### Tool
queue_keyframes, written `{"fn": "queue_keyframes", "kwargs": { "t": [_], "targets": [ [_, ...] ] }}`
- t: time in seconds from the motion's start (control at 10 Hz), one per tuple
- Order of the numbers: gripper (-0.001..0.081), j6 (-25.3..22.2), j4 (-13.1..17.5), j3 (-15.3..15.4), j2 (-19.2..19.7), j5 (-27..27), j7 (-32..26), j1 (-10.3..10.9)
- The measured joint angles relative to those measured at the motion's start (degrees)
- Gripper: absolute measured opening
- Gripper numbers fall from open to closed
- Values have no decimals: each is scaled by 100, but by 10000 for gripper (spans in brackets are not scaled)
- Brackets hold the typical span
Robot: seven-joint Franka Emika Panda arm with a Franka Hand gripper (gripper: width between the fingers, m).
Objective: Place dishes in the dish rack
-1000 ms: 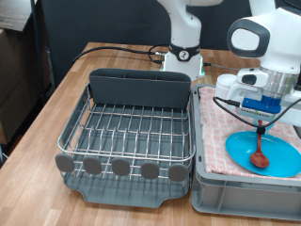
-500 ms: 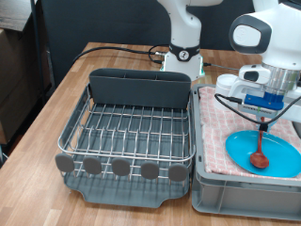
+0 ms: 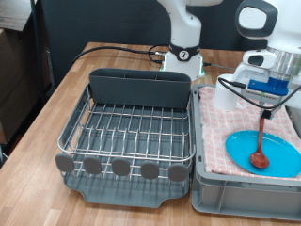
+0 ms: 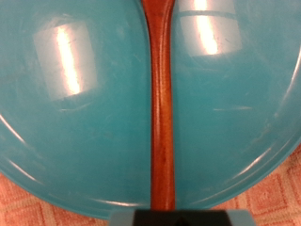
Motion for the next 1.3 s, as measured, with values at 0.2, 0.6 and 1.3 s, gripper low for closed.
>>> {"fn": "queue_keyframes", "kwargs": {
  "t": [0.2,0.6,1.3],
  "targets": [
    [2,-31,1,-2,-47,110,-193,0],
    [245,-5,1,-5,-10,107,-224,2],
    [786,263,-3,-96,403,-206,24,8]
  ]
}}
